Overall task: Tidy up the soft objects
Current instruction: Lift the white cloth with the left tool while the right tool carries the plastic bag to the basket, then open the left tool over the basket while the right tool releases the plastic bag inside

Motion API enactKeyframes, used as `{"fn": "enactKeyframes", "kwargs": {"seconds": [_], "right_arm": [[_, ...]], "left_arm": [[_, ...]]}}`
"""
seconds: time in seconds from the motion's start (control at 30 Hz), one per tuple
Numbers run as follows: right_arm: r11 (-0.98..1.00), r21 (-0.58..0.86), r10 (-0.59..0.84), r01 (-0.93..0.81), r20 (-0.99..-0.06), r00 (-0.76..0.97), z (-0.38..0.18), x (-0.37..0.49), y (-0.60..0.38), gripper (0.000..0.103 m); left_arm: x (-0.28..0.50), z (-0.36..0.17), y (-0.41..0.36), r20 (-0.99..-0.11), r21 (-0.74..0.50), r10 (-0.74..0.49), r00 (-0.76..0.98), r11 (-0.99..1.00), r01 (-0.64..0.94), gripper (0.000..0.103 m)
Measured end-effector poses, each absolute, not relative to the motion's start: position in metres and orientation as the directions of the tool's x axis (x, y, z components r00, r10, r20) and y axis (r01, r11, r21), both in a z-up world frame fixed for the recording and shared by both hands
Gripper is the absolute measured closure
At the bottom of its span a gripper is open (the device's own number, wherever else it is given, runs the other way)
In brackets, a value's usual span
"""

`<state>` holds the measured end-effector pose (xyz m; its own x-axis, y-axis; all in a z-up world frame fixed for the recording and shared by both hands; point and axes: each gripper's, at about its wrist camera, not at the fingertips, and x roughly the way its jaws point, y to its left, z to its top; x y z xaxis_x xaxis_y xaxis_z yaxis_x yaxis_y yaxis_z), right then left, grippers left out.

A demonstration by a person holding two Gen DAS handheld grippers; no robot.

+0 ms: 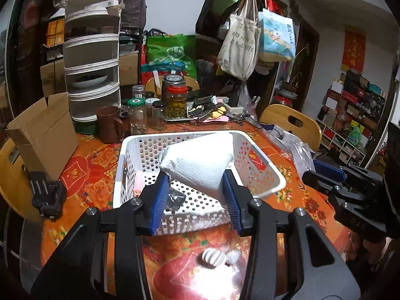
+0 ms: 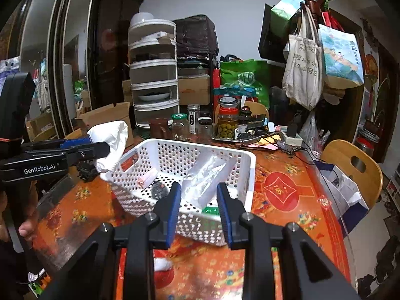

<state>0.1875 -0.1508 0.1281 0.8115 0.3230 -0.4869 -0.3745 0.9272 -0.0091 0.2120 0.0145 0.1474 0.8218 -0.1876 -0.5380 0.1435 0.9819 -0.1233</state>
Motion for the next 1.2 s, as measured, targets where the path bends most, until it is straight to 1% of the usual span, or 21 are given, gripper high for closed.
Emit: {"fn": "enactKeyframes", "kwargs": {"seconds": [0.13, 0.3, 0.47, 0.6, 0.67, 0.9, 0.93, 1.1, 1.17, 1.2], "right_arm": [[0.926, -0.016, 0.313, -0.376, -0.522, 0.794, 0.129, 0.218, -0.141, 0.075], [0.926, -0.034, 0.283, -0.375, -0.596, 0.752, 0.117, 0.266, -0.123, 0.075], [0.927, -0.020, 0.260, -0.375, -0.686, 0.679, 0.087, 0.315, -0.110, 0.075], [0.929, -0.039, 0.219, -0.369, -0.745, 0.630, 0.061, 0.341, -0.101, 0.075], [0.927, -0.049, 0.206, -0.373, -0.763, 0.613, 0.051, 0.347, -0.097, 0.075], [0.916, -0.049, 0.209, -0.397, -0.789, 0.578, 0.037, 0.352, -0.092, 0.073], [0.915, -0.045, 0.212, -0.400, -0.791, 0.574, 0.036, 0.352, -0.092, 0.072], [0.918, -0.014, 0.234, -0.396, -0.788, 0.569, 0.035, 0.352, -0.097, 0.071], [0.920, -0.007, 0.237, -0.391, -0.785, 0.573, 0.036, 0.352, -0.100, 0.069], [0.921, -0.008, 0.236, -0.389, -0.784, 0.574, 0.036, 0.352, -0.101, 0.068]], "left_arm": [[0.253, 0.144, 0.013, -0.588, -0.126, -0.166, 0.791, 0.986, 0.114, 0.063], [0.304, 0.127, 0.009, -0.656, -0.108, -0.130, 0.743, 0.991, 0.078, 0.063], [0.339, 0.100, 0.012, -0.718, -0.116, -0.110, 0.687, 0.993, 0.038, 0.063], [0.365, 0.074, 0.014, -0.778, -0.090, -0.076, 0.624, 0.996, 0.010, 0.062], [0.377, 0.061, 0.012, -0.805, -0.074, -0.065, 0.590, 0.997, 0.009, 0.062], [0.393, 0.029, 0.009, -0.847, -0.064, -0.059, 0.529, 0.998, 0.008, 0.062], [0.394, 0.027, 0.009, -0.849, -0.064, -0.058, 0.525, 0.998, 0.008, 0.059], [0.394, 0.018, 0.011, -0.853, -0.082, -0.071, 0.517, 0.997, 0.001, 0.053], [0.392, 0.018, 0.011, -0.851, -0.084, -0.073, 0.519, 0.996, 0.001, 0.048], [0.391, 0.019, 0.011, -0.850, -0.087, -0.075, 0.522, 0.996, 0.002, 0.044]]}}
